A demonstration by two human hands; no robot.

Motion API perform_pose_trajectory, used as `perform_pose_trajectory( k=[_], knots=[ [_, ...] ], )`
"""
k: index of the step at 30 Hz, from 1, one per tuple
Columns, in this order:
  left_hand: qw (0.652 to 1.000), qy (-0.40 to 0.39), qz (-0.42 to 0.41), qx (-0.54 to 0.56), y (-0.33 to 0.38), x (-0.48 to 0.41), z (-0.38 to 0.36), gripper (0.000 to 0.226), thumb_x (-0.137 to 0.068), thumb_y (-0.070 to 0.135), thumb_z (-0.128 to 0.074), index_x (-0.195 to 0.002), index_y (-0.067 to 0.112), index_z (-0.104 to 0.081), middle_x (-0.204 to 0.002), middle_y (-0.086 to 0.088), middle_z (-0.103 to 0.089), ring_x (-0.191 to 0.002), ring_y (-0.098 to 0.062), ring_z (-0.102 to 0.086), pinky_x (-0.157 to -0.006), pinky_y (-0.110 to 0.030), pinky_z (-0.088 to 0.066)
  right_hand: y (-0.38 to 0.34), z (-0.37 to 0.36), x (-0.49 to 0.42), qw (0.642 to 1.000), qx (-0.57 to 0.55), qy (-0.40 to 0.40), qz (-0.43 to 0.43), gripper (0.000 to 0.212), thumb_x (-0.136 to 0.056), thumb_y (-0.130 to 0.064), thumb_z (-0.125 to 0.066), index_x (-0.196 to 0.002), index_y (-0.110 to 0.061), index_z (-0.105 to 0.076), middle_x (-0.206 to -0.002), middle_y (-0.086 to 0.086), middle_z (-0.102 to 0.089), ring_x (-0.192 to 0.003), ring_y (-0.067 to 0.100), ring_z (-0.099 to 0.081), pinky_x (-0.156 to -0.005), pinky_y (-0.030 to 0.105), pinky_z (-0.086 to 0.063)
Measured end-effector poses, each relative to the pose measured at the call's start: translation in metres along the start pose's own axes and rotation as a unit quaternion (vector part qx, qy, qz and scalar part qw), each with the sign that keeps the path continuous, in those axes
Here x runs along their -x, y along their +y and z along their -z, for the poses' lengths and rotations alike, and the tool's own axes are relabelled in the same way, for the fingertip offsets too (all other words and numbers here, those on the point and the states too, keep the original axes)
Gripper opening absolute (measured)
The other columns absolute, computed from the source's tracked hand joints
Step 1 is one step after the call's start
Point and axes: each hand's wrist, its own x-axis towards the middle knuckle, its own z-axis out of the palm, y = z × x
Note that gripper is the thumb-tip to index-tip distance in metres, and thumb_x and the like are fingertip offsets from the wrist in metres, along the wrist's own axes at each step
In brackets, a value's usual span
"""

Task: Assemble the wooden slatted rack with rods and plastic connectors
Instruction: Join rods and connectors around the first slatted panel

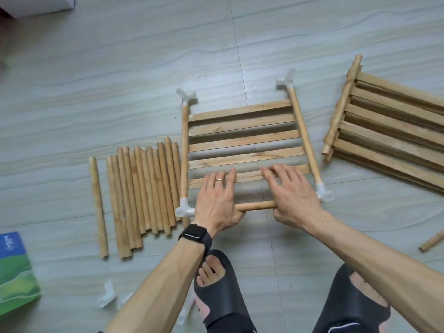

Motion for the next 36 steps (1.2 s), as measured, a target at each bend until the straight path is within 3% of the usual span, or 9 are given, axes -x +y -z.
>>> perform_pose_trajectory(
  k=[2, 5, 10, 16, 21, 25, 28, 31, 36],
  knots=[
    [1.000, -0.008, 0.009, -0.003, -0.001, 0.002, -0.001, 0.099, -0.075, 0.049, -0.066, -0.156, 0.013, -0.021, -0.147, -0.015, -0.039, -0.136, -0.032, -0.036, -0.121, -0.044, -0.025, 0.004, -0.006, 0.001, 1.000, 0.011, -0.007, -0.018, 0.099, -0.055, -0.021, -0.071, -0.148, -0.006, -0.042, -0.140, 0.019, -0.049, -0.133, 0.042, -0.045, -0.116, 0.055, -0.035],
    [1.000, -0.006, 0.005, 0.000, 0.000, 0.000, 0.001, 0.088, -0.073, 0.046, -0.067, -0.147, 0.014, -0.033, -0.136, -0.013, -0.044, -0.121, -0.030, -0.042, -0.110, -0.040, -0.035, 0.011, -0.009, 0.001, 0.998, 0.025, -0.015, -0.049, 0.104, -0.052, -0.030, -0.067, -0.149, -0.003, -0.042, -0.142, 0.023, -0.048, -0.136, 0.045, -0.043, -0.118, 0.058, -0.031],
    [1.000, 0.010, 0.000, -0.001, 0.005, -0.007, 0.001, 0.064, -0.066, 0.045, -0.062, -0.121, 0.015, -0.049, -0.109, -0.008, -0.058, -0.095, -0.028, -0.052, -0.089, -0.038, -0.043, 0.023, 0.002, -0.002, 0.998, 0.036, 0.007, -0.044, 0.069, -0.052, -0.029, -0.055, -0.116, -0.005, -0.055, -0.111, 0.016, -0.056, -0.103, 0.038, -0.050, -0.096, 0.046, -0.043],
    [0.999, 0.027, -0.021, -0.020, 0.006, -0.015, 0.004, 0.060, -0.066, 0.043, -0.061, -0.117, 0.014, -0.051, -0.103, -0.008, -0.060, -0.087, -0.028, -0.052, -0.083, -0.038, -0.042, 0.024, 0.009, -0.002, 0.997, 0.033, 0.021, -0.060, 0.054, -0.054, -0.027, -0.054, -0.104, -0.008, -0.056, -0.101, 0.014, -0.058, -0.093, 0.037, -0.052, -0.085, 0.043, -0.045],
    [0.998, 0.023, -0.040, -0.044, 0.011, -0.018, 0.007, 0.070, -0.072, 0.052, -0.061, -0.128, 0.012, -0.047, -0.115, -0.011, -0.059, -0.094, -0.029, -0.052, -0.086, -0.038, -0.042, 0.033, 0.006, 0.001, 0.998, 0.008, 0.038, -0.056, 0.067, -0.054, -0.023, -0.061, -0.118, -0.007, -0.058, -0.113, 0.014, -0.059, -0.104, 0.037, -0.053, -0.096, 0.044, -0.045],
    [0.995, -0.035, 0.011, -0.091, 0.002, -0.007, 0.007, 0.094, -0.079, 0.047, -0.061, -0.155, 0.009, -0.020, -0.146, -0.022, -0.043, -0.128, -0.042, -0.044, -0.113, -0.052, -0.030, 0.039, -0.002, 0.005, 0.997, 0.018, 0.041, -0.057, 0.076, -0.056, -0.022, -0.060, -0.130, -0.002, -0.056, -0.124, 0.018, -0.059, -0.120, 0.041, -0.051, -0.106, 0.051, -0.040],
    [0.990, -0.053, 0.006, -0.128, 0.001, -0.005, 0.014, 0.079, -0.083, 0.030, -0.052, -0.151, 0.005, -0.023, -0.131, -0.020, -0.052, -0.113, -0.039, -0.051, -0.105, -0.049, -0.038, 0.036, -0.008, 0.007, 0.997, 0.029, 0.018, -0.066, 0.086, -0.057, -0.022, -0.063, -0.140, 0.001, -0.051, -0.139, 0.023, -0.055, -0.131, 0.046, -0.047, -0.110, 0.057, -0.038],
    [0.989, -0.063, -0.021, -0.132, 0.004, -0.008, 0.021, 0.072, -0.081, 0.027, -0.048, -0.146, 0.002, -0.029, -0.119, -0.020, -0.057, -0.101, -0.036, -0.055, -0.091, -0.046, -0.045, 0.029, -0.008, 0.009, 0.996, 0.040, 0.013, -0.083, 0.087, -0.060, -0.015, -0.069, -0.143, 0.003, -0.050, -0.145, 0.025, -0.051, -0.136, 0.048, -0.045, -0.113, 0.059, -0.036],
    [0.977, -0.045, -0.050, -0.202, 0.003, -0.013, 0.030, 0.066, -0.085, 0.028, -0.043, -0.144, -0.001, -0.032, -0.112, -0.018, -0.062, -0.091, -0.033, -0.059, -0.080, -0.041, -0.037, 0.018, -0.005, 0.005, 0.998, 0.040, 0.011, -0.057, 0.093, -0.056, -0.015, -0.077, -0.144, 0.000, -0.049, -0.146, 0.024, -0.051, -0.137, 0.044, -0.047, -0.112, 0.058, -0.038]
  ],
)
